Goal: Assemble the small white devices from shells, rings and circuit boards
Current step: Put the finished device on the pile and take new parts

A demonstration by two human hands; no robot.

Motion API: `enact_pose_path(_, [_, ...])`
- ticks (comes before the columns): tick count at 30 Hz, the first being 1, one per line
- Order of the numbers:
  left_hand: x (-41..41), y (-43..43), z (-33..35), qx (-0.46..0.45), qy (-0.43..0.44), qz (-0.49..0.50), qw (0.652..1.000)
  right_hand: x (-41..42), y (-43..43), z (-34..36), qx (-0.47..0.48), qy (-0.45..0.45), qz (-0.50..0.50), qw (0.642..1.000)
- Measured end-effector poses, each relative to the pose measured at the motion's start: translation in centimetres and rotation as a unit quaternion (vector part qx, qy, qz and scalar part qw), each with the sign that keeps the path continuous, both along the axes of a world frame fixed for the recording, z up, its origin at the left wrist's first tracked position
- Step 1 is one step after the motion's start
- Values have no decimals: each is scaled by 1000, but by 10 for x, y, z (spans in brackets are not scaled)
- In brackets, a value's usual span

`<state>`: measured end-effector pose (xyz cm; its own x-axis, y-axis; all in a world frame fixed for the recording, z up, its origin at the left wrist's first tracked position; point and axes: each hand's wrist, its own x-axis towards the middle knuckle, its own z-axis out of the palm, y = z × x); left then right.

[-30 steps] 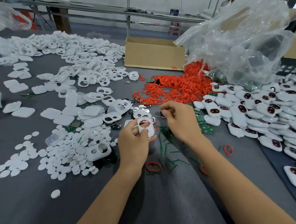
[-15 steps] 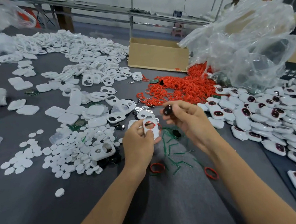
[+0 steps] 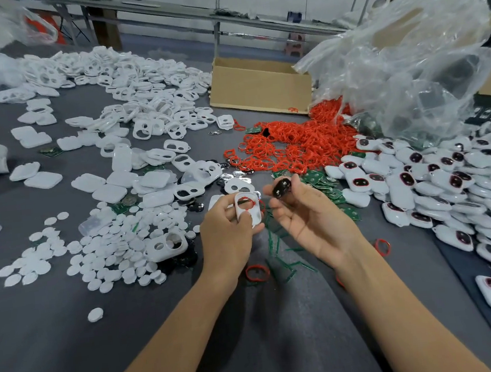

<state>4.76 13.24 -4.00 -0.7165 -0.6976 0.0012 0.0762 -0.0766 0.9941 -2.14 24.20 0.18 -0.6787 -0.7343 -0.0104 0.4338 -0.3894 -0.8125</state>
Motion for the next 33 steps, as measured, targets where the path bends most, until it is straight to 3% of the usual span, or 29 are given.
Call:
enact_pose_path(7, [1,0,1,4,7,-8,1000,0,-1,-3,109,102,-128,981])
enact_pose_path(12, [0,1,0,-2,20,-17,1000,2,-4,-9,111,124,-176,970])
enact_pose_path(17, [1,4,-2,-6,33,-29,999,8,-13,-15,192,254,-219,922])
enact_pose_path(24, [2,7,1,39,50,-55,996,16,-24,-23,212,195,-254,923])
enact_pose_path(33, [3,6,5,56,59,-66,995,18,-28,-25,205,202,-309,906])
